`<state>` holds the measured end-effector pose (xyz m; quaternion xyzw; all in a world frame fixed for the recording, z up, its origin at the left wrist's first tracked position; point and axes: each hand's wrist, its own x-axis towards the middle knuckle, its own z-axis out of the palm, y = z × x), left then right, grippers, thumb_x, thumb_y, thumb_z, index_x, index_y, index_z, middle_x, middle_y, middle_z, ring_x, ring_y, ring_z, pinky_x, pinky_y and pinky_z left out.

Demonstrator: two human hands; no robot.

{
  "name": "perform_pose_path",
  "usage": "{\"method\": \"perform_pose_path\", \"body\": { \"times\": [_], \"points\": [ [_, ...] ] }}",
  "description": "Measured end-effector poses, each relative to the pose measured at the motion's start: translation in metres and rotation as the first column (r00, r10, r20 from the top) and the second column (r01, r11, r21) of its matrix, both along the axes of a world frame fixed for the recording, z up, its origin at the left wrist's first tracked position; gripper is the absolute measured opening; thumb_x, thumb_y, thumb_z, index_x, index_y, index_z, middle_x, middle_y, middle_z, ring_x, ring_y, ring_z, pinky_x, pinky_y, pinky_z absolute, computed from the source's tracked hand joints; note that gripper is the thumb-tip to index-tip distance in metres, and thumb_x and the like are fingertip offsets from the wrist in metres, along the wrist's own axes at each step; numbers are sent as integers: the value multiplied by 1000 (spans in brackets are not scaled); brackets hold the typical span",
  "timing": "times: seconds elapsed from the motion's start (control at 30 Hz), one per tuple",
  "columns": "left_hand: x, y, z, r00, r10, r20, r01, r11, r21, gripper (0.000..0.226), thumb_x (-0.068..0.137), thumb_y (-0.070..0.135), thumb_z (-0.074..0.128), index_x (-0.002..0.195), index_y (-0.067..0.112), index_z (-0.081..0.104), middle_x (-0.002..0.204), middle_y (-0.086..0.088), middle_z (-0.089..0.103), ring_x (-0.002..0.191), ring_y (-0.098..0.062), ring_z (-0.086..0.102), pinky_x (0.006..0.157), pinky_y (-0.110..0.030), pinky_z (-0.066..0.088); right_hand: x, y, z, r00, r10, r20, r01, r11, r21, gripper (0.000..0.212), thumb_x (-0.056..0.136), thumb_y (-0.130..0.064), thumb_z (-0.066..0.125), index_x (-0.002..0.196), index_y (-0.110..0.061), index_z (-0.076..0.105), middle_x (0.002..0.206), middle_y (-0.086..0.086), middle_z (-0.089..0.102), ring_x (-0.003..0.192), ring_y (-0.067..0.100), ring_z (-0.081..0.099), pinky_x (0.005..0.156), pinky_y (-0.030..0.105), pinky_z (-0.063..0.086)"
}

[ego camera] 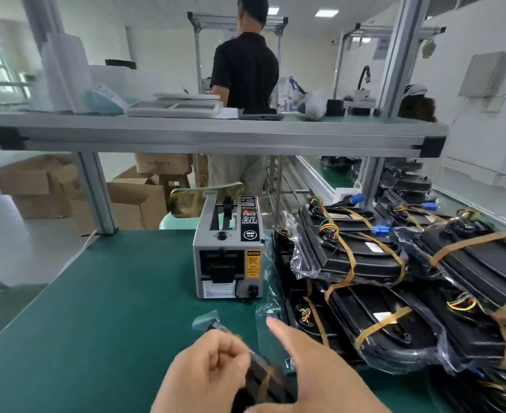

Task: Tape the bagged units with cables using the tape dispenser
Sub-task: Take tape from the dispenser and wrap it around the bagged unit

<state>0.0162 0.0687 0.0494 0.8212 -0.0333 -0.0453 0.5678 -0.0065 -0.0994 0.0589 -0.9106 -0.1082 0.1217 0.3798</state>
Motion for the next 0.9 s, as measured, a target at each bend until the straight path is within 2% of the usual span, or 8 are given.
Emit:
{"method": "perform_pose_path", "body": {
  "times": [0.1, 0.2, 0.33, 0.43, 0.57, 0.7, 0.77, 0.9],
  "points": [
    [31, 20, 8, 993, 113, 16, -105, 959, -265, 15, 81, 18, 69, 66, 16, 73, 57, -2, 65, 38, -10, 39, 42, -14, 34, 11, 6, -17, 999, -40, -31, 43, 995, 91, 69, 106, -34, 42, 156, -41, -5, 165, -18, 11, 149, 2, 20, 121, 18, 16],
    [74, 37, 4, 959, 281, -26, -267, 874, -405, 16, 87, 25, 68, 80, 13, 75, 61, 2, 59, 44, -10, 33, 40, -15, 29, 16, 16, -21, 994, -42, -104, 48, 998, 49, 68, 100, -42, 53, 153, -52, 11, 153, -8, 45, 139, 6, 42, 115, 17, 23],
    [133, 25, -12, 903, 275, -331, -400, 819, -411, 8, 89, 17, 70, 86, 10, 70, 64, 3, 57, 46, -7, 38, 39, -17, 27, 25, 6, -5, 981, -152, -122, 148, 988, -41, 75, 91, -54, 63, 150, -48, 18, 134, -20, 54, 125, 0, 50, 105, 7, 29],
    [157, 7, -25, 851, 156, -502, -415, 786, -458, 13, 93, 20, 67, 82, 13, 66, 60, 5, 55, 39, -4, 39, 33, -15, 26, 27, -9, -1, 969, -209, -135, 207, 978, -28, 73, 93, -51, 61, 152, -44, 18, 139, -17, 50, 130, 5, 47, 113, 18, 30],
    [172, -10, -28, 797, 106, -595, -460, 744, -485, 19, 95, 24, 67, 79, 15, 61, 56, 7, 51, 34, 0, 42, 33, -13, 25, 27, -13, -12, 974, -194, -118, 185, 979, -82, 72, 89, -58, 63, 146, -53, 19, 120, -25, 56, 118, -6, 51, 100, 4, 32],
    [180, -19, -26, 759, 116, -640, -513, 712, -479, 12, 94, 22, 67, 86, 17, 60, 58, 8, 51, 35, 0, 45, 38, -14, 26, 30, -19, -23, 974, -211, -88, 205, 976, -69, 63, 86, -61, 64, 122, -66, 13, 98, -33, 47, 96, -10, 45, 72, -8, 29],
    [182, -23, -27, 736, 134, -663, -556, 680, -479, 8, 92, 19, 68, 94, 18, 60, 58, 7, 53, 32, -1, 46, 36, -15, 28, 30, -21, -25, 976, -210, -65, 207, 977, -52, 64, 84, -62, 65, 126, -66, 16, 100, -34, 46, 100, -11, 43, 74, -6, 30],
    [188, -33, -30, 711, 171, -682, -637, 568, -522, 19, 92, 15, 65, 107, 19, 54, 61, 6, 52, 32, -1, 43, 32, -13, 28, 29, -20, -27, 979, -188, -78, 183, 981, -68, 75, 85, -64, 63, 143, -60, 16, 123, -27, 49, 125, 0, 47, 97, 9, 34]
  ]
}}
